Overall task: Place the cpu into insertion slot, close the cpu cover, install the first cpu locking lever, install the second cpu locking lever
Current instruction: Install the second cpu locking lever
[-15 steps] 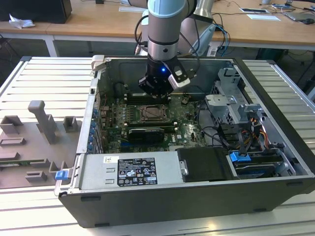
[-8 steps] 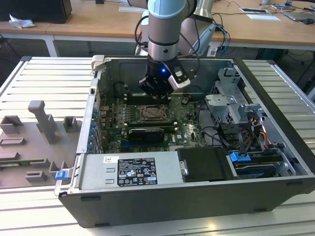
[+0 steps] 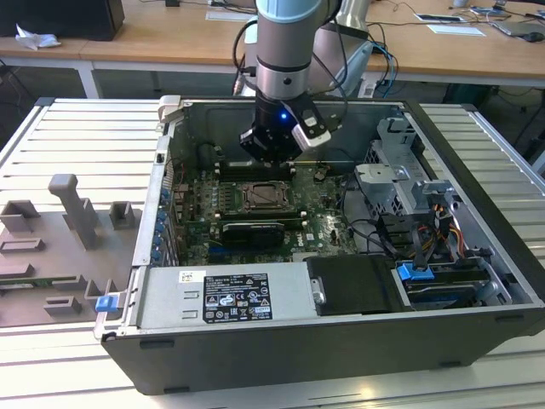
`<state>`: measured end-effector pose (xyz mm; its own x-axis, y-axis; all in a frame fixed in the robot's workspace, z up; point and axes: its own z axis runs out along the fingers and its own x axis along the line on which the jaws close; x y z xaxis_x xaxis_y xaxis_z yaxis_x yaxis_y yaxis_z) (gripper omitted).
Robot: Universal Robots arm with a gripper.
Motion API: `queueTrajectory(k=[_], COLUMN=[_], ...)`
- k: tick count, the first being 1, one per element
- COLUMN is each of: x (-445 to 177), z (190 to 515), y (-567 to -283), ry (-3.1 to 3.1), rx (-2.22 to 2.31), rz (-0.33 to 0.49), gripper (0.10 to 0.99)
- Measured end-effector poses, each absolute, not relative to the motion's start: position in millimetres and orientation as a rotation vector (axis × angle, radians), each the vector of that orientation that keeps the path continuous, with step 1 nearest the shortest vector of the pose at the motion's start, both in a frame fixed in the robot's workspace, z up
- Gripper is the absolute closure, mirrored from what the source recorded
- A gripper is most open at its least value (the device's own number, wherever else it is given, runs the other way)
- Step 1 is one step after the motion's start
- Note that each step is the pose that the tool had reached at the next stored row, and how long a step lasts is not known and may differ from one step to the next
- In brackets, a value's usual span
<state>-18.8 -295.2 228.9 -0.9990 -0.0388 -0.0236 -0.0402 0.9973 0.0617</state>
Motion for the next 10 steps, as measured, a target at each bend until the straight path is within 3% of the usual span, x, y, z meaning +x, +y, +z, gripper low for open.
queueTrajectory(k=[10], x=[-19.5], z=[235.9], y=[-305.9], ry=[3.117], rx=[-0.062], rz=[0.097], gripper=[0.980])
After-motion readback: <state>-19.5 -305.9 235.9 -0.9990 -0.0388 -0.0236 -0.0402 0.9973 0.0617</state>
